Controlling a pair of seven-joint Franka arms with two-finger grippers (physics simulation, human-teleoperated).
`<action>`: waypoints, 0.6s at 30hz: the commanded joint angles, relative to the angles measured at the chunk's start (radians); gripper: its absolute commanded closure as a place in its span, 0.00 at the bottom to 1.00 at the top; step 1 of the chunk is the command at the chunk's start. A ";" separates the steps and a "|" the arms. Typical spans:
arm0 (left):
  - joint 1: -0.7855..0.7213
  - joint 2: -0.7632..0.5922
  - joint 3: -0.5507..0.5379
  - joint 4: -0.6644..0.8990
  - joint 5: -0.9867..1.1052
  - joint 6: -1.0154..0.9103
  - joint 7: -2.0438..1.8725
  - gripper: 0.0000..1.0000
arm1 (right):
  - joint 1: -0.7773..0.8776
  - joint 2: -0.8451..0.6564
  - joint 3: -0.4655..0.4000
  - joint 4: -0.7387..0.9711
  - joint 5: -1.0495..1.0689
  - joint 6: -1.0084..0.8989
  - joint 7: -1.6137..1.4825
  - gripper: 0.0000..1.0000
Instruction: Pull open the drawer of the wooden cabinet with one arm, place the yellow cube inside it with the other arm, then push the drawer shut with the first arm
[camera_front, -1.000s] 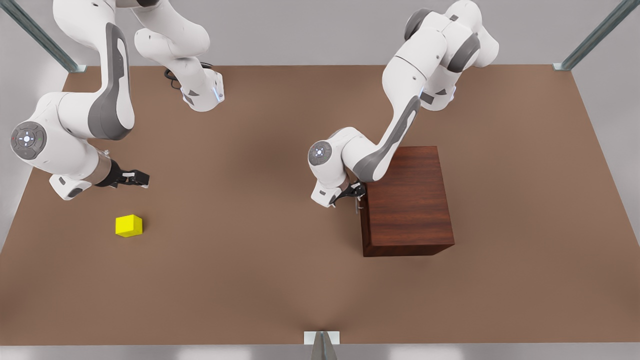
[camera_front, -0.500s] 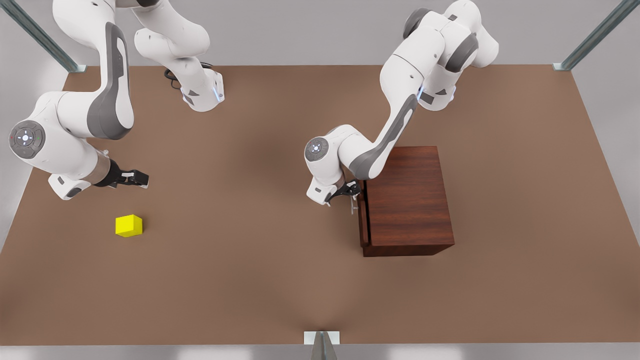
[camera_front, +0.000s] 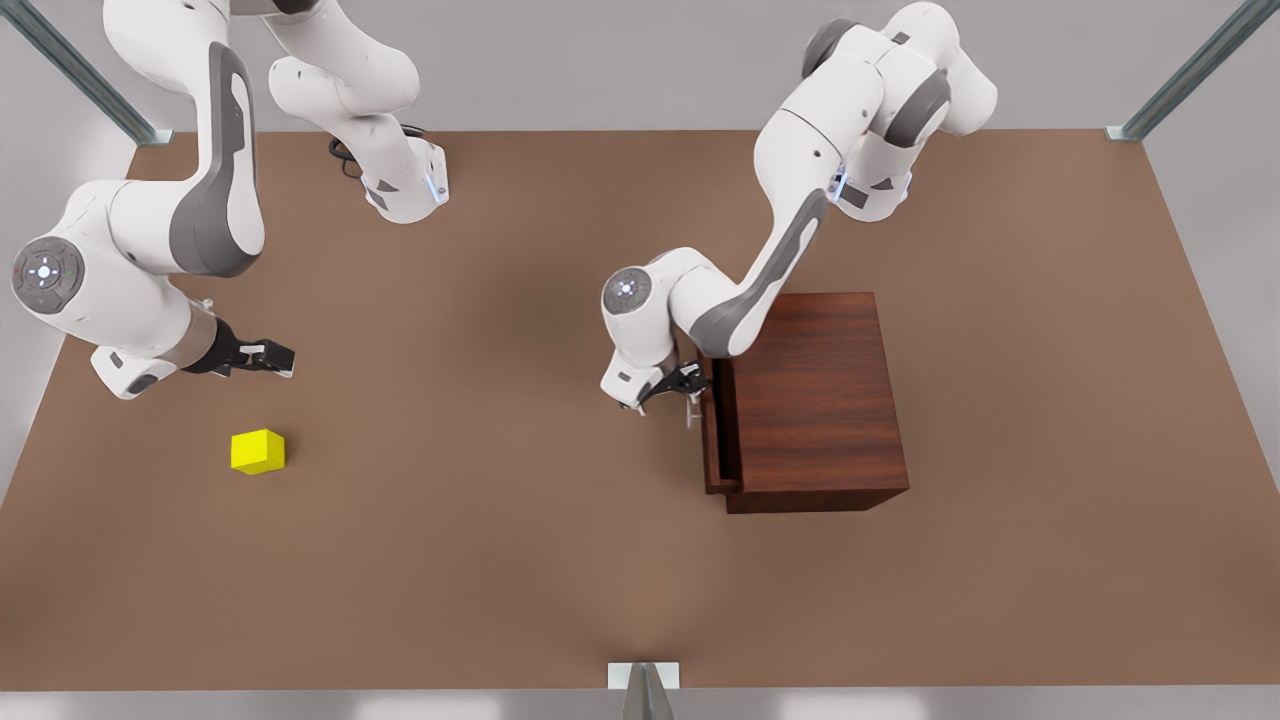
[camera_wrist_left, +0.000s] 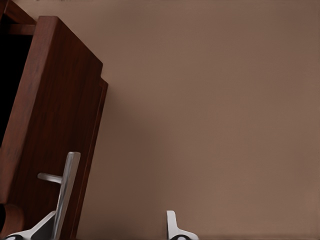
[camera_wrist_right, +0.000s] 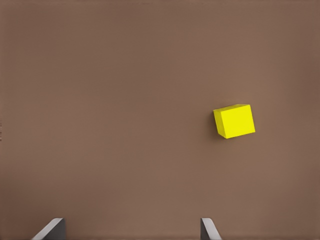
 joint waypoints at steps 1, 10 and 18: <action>-0.004 0.003 0.000 0.005 -0.002 0.018 -0.038 0.00 | 0.000 -0.001 -0.001 0.001 0.000 -0.001 0.001 0.00; -0.013 0.031 -0.009 0.048 0.000 0.021 -0.002 0.00 | 0.000 -0.001 -0.002 0.004 0.003 -0.001 -0.001 0.00; -0.013 0.036 -0.015 0.062 0.000 0.021 -0.002 0.00 | -0.001 -0.001 -0.002 0.004 0.002 -0.001 -0.001 0.00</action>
